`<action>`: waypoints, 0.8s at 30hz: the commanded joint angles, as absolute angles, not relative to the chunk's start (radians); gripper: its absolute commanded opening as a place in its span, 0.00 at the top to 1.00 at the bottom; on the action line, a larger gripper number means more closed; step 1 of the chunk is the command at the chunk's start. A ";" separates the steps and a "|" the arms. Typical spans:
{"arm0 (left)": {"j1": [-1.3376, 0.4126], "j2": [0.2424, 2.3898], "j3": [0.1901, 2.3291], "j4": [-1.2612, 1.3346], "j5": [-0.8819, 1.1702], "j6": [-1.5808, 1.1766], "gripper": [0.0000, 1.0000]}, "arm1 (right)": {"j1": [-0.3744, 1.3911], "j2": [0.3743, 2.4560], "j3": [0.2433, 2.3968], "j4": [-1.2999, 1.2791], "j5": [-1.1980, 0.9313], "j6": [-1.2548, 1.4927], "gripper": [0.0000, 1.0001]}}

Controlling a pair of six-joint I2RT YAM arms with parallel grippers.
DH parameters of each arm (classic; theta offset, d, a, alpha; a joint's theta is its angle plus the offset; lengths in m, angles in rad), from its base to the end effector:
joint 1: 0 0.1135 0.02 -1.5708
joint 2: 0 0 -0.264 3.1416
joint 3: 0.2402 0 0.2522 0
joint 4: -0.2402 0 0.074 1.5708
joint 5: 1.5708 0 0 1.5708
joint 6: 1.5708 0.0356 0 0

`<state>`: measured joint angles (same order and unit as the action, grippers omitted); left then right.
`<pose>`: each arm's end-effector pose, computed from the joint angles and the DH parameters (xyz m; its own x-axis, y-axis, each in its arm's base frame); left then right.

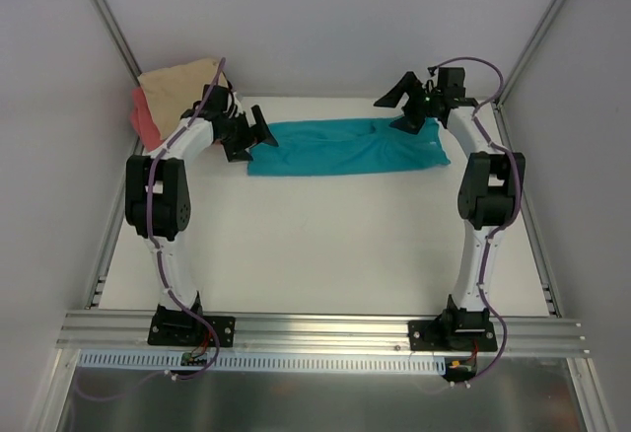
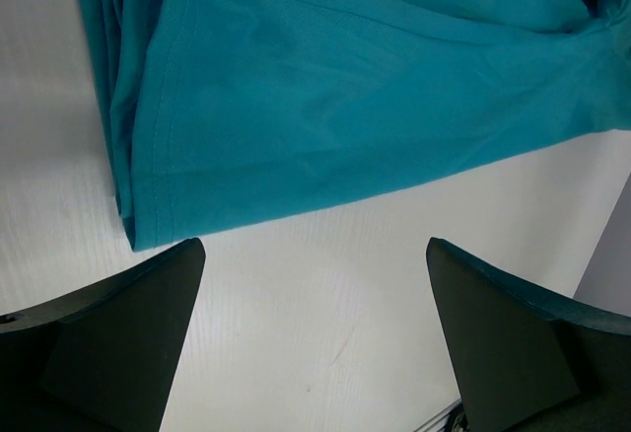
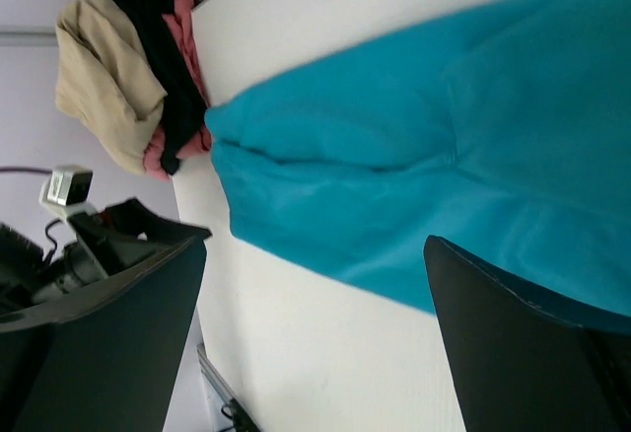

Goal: Fold and stack the t-shirts
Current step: Fold the other side of the tshirt into a rectangle

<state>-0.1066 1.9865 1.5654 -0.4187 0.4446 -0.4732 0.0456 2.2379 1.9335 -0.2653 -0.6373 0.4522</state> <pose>0.4414 -0.0626 0.2306 -0.8328 -0.3247 -0.4483 0.0023 0.8079 -0.5893 0.5199 0.0449 0.2494 -0.7194 0.3187 -0.6172 -0.2477 0.7124 0.6566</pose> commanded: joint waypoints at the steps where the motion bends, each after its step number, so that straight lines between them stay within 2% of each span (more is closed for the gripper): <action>1: -0.126 2.035 1.632 -0.399 0.463 -0.506 0.01 | 0.049 2.120 1.839 -0.287 -0.655 0.400 0.01; 15: -0.118 2.069 1.683 -0.310 0.239 -0.420 0.01 | 0.048 2.042 1.759 -0.370 -0.653 0.334 0.01; 20: -0.114 2.111 1.752 -0.328 0.224 -0.345 0.01 | 0.045 2.029 1.756 -0.400 -0.649 0.316 0.01; 23: -0.112 2.140 1.778 -0.330 0.218 -0.307 0.06 | 0.040 2.026 1.758 -0.413 -0.649 0.314 0.01; 24: -0.113 2.144 1.779 -0.325 0.216 -0.302 0.11 | 0.040 2.025 1.764 -0.425 -0.649 0.311 0.00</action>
